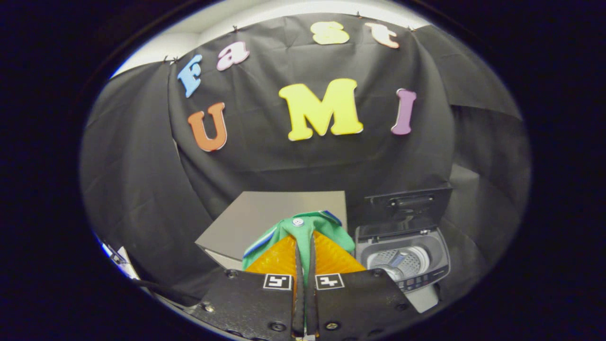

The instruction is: Put the clothes into the washing machine and then close the washing machine lid.

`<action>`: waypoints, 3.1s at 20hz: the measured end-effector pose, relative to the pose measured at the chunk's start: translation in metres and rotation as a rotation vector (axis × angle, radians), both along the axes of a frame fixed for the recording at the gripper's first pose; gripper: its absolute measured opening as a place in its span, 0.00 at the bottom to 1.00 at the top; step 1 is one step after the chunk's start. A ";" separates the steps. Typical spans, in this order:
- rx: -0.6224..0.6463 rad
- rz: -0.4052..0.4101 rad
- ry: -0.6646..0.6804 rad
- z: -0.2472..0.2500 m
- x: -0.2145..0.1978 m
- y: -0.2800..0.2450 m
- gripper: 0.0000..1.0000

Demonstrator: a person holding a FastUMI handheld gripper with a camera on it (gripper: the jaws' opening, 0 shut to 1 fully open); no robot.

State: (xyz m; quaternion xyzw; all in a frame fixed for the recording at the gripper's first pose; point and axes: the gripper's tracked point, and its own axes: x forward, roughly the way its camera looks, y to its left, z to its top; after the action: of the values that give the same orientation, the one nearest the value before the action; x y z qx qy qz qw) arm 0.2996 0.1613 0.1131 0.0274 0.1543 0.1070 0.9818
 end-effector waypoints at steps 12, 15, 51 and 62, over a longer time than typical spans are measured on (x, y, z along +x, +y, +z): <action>0.016 -0.169 -0.117 0.062 -0.003 -0.212 0.05; 0.022 -0.160 -0.089 0.055 0.035 -0.243 0.05; -0.097 -0.203 0.733 -0.375 0.201 -0.287 0.05; -0.143 -0.170 0.762 -0.379 0.203 -0.286 0.29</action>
State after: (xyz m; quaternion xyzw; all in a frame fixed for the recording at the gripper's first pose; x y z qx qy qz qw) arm 0.5024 -0.1246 -0.2655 0.0095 0.5119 -0.0035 0.8590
